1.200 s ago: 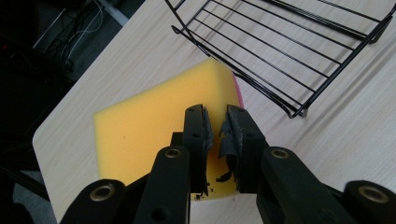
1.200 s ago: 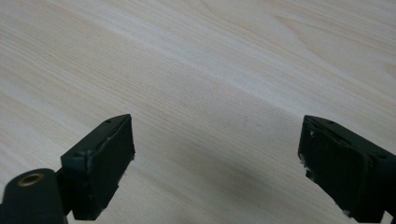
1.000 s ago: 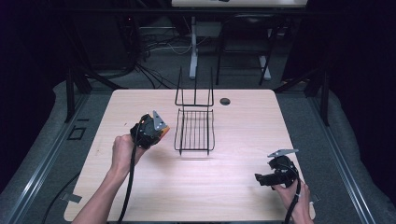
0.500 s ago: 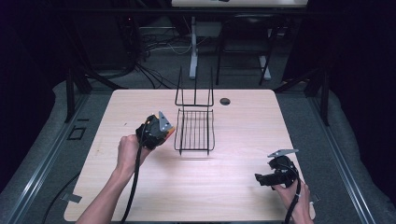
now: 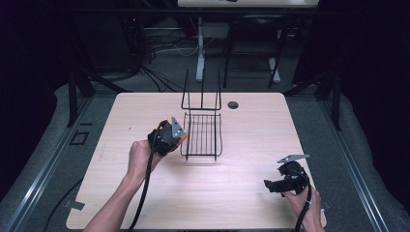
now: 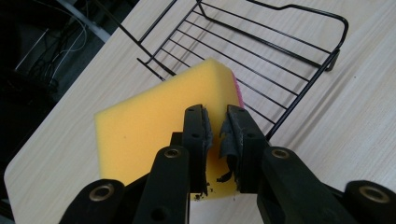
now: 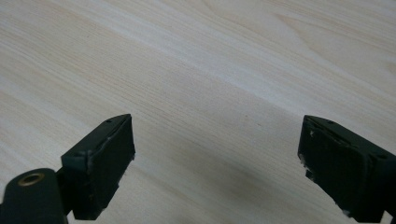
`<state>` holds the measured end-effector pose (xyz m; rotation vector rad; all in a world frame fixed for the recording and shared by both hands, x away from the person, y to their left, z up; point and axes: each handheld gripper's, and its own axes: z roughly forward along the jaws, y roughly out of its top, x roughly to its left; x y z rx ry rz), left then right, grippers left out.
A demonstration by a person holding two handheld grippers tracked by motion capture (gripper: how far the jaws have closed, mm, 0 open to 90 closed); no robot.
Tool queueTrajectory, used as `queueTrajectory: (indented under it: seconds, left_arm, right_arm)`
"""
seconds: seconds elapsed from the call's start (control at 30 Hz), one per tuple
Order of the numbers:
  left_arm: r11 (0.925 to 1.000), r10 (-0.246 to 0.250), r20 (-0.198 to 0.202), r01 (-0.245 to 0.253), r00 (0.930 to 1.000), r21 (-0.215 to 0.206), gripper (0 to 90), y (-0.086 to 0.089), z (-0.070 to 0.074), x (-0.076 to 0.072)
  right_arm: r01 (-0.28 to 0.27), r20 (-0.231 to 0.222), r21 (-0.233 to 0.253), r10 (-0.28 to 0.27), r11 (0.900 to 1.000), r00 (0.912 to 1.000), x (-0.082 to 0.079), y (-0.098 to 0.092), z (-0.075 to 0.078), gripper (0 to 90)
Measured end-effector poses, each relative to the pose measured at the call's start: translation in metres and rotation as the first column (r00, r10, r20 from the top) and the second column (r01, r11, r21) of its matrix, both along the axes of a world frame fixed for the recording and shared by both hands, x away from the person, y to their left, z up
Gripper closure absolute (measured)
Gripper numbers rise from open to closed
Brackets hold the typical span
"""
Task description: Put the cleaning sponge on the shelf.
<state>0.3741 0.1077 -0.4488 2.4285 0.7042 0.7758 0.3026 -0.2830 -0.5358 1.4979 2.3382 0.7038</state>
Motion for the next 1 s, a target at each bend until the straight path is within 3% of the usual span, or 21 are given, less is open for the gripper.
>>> queueTrajectory:
  seconds: [1.0]
  left_arm:
    - [0.9957, -0.060, -0.032, 0.058, 0.9977, -0.073, 77.7, -0.034, -0.015, 0.004]
  right_arm:
    - [0.000, 0.001, 0.000, 0.000, 1.000, 1.0000, 0.000, 0.000, 0.000, 10.6]
